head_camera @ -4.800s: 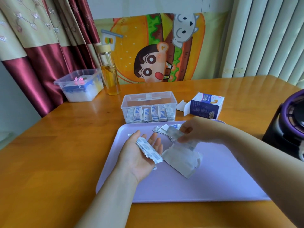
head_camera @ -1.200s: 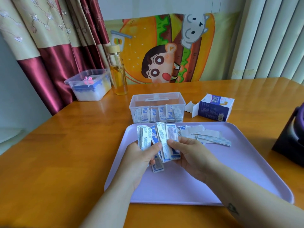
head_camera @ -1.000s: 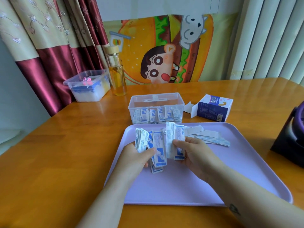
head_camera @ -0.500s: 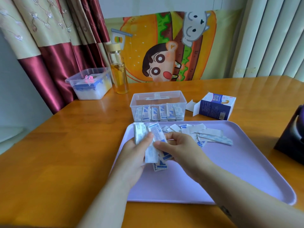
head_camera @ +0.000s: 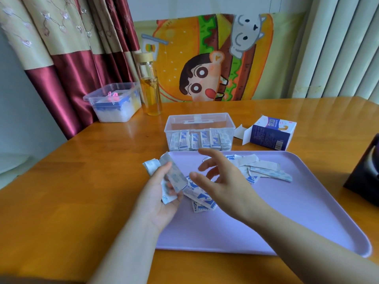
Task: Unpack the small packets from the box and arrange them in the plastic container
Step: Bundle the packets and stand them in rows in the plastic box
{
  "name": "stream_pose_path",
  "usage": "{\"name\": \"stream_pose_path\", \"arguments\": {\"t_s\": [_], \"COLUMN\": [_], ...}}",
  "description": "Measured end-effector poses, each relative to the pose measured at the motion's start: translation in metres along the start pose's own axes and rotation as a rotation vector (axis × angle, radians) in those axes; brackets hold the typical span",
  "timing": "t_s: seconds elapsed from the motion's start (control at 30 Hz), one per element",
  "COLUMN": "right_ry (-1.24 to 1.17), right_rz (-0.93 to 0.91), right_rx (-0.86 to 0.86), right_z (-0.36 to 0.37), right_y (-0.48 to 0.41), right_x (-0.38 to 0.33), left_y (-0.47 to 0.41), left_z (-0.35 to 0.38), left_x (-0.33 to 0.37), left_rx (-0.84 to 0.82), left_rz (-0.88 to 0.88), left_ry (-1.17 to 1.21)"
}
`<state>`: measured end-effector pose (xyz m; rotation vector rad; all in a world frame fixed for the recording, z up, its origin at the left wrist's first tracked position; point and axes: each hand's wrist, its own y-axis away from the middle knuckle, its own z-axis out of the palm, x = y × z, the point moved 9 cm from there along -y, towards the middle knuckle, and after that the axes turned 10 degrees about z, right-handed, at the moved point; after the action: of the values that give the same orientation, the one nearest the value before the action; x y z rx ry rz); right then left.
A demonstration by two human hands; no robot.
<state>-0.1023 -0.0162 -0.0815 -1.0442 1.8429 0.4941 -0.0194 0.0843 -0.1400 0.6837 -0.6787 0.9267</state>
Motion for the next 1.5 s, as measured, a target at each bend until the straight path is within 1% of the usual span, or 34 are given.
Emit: {"name": "stream_pose_path", "arguments": {"t_s": [0.07,0.13,0.23,0.27,0.3,0.33,0.43,0.5,0.57,0.6,0.63,0.7,0.73,0.77,0.83,0.93,0.97,1.03,1.07,1.13,1.23,1.3,1.4,1.5], "right_ry": [-0.015,-0.073,-0.310,-0.371,-0.380,-0.331,-0.079,0.079,0.202,0.199,0.133,-0.085,-0.140,-0.138,-0.059,0.045,0.057,0.068,0.082,0.148,0.255,0.229,0.117,0.050], "right_rz": [-0.013,0.017,0.141,0.173,0.180,0.156,0.032,-0.047,-0.117,-0.120,-0.084,0.045,0.071,0.062,-0.005,-0.133,-0.177,-0.238,-0.261,-0.294,-0.293,-0.308,-0.298,-0.248], "right_rx": [-0.008,-0.025,-0.104,-0.130,-0.145,-0.137,-0.080,-0.135,-0.238,-0.278,-0.303,-0.326,-0.330,-0.327,-0.299,-0.130,-0.073,-0.012,-0.004,-0.044,-0.132,-0.142,-0.138,-0.078], "right_z": [0.000,0.001,0.007,0.010,0.013,0.013,0.005,0.000,0.000,0.001,-0.001,-0.005,-0.008,-0.010,-0.016,-0.030,-0.034,-0.038,-0.038,-0.036,-0.030,-0.033,-0.039,-0.047], "right_y": [0.001,-0.001,-0.001,-0.001,0.000,0.000,0.001,0.002,0.001,-0.001,-0.005,-0.017,-0.021,-0.024,-0.028,-0.037,-0.039,-0.042,-0.045,-0.045,-0.052,-0.057,-0.073,-0.096], "right_x": [-0.004,-0.001,0.012,0.015,0.015,0.014,0.001,-0.008,-0.013,-0.015,-0.016,-0.011,-0.012,-0.015,-0.025,-0.046,-0.053,-0.060,-0.064,-0.069,-0.074,-0.080,-0.088,-0.094], "left_y": [0.001,0.003,0.010,0.013,0.015,0.017,0.018,0.018,0.021,0.025,0.030,0.038,0.041,0.041,0.039,0.028,0.023,0.014,0.008,0.001,-0.009,-0.016,-0.031,-0.050], "left_z": [0.006,0.014,0.024,0.027,0.029,0.032,0.035,0.035,0.038,0.042,0.047,0.055,0.058,0.059,0.059,0.060,0.062,0.066,0.069,0.072,0.075,0.078,0.087,0.099], "left_x": [-0.005,-0.010,-0.014,-0.016,-0.019,-0.022,-0.029,-0.030,-0.032,-0.034,-0.035,-0.036,-0.036,-0.035,-0.032,-0.020,-0.014,-0.001,0.006,0.015,0.021,0.027,0.046,0.066], "left_rx": [-0.050,-0.110,-0.164,-0.173,-0.182,-0.194,-0.204,-0.217,-0.283,-0.341,-0.412,-0.556,-0.617,-0.667,-0.730,-0.757,-0.743,-0.686,-0.659,-0.637,-0.689,-0.721,-0.760,-0.778], "left_rz": [0.001,-0.012,-0.049,-0.070,-0.098,-0.128,-0.196,-0.227,-0.268,-0.292,-0.314,-0.334,-0.332,-0.325,-0.315,-0.235,-0.182,-0.072,-0.033,0.010,0.040,0.093,0.243,0.335], "left_ry": [-0.047,-0.077,-0.044,-0.018,0.005,0.024,0.050,0.020,-0.039,-0.085,-0.134,-0.246,-0.312,-0.372,-0.461,-0.544,-0.566,-0.555,-0.523,-0.479,-0.529,-0.594,-0.701,-0.768]}}
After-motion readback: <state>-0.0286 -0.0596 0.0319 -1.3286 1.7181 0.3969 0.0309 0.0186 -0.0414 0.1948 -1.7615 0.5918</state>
